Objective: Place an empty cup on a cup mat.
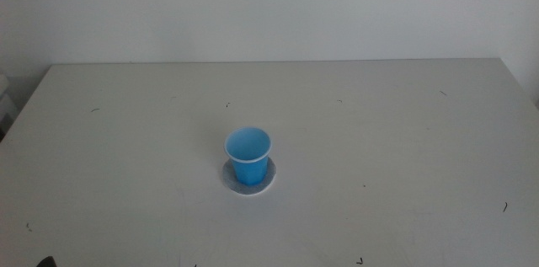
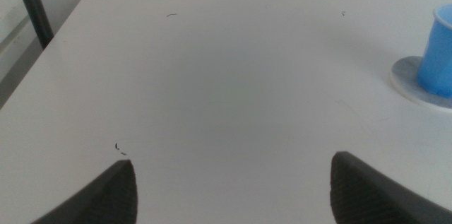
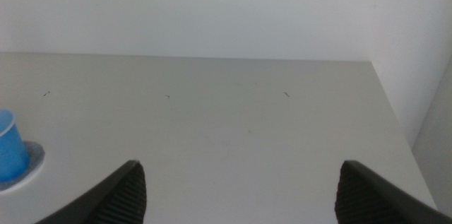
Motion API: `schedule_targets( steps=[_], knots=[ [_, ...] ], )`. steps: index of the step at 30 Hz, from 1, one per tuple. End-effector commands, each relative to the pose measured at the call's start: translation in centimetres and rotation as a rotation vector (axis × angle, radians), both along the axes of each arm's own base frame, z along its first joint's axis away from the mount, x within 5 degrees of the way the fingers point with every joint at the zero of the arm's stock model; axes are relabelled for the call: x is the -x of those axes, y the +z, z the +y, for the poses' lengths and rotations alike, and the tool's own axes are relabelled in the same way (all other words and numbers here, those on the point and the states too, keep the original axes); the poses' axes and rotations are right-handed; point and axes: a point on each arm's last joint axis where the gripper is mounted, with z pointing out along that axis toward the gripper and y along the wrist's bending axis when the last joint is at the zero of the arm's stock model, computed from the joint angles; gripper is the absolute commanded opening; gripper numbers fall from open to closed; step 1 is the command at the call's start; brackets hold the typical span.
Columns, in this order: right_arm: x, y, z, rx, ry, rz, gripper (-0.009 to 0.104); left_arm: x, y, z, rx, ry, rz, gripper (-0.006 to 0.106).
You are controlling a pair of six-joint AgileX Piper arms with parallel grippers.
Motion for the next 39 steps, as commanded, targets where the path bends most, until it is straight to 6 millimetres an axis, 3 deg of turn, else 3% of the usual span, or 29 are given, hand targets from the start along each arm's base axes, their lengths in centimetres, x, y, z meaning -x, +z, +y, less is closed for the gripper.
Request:
schedule_targets(
  steps=[1, 8, 19, 26, 39],
  knots=[
    [0.5, 0.8, -0.1, 0.010, -0.005, -0.169, 0.084, -0.1, 0.8, 0.0, 0.015, 0.000, -0.075, 0.105],
    [1.4, -2.0, -0.2, 0.043, 0.006, -0.341, 0.083, -0.1, 0.8, 0.0, 0.015, 0.000, -0.075, 0.105],
    [1.8, -7.0, -0.2, 0.055, 0.009, -0.297, 0.083, -0.1, 0.8, 0.0, 0.015, 0.000, -0.075, 0.105],
    [1.9, -8.8, -0.2, 0.021, 0.007, -0.267, 0.083, -0.1, 0.8, 0.0, 0.015, 0.000, -0.075, 0.105],
    [1.9, -8.8, -0.2, -0.027, 0.005, -0.253, 0.083, -0.1, 0.8, 0.0, 0.015, 0.000, -0.075, 0.105]
  ],
)
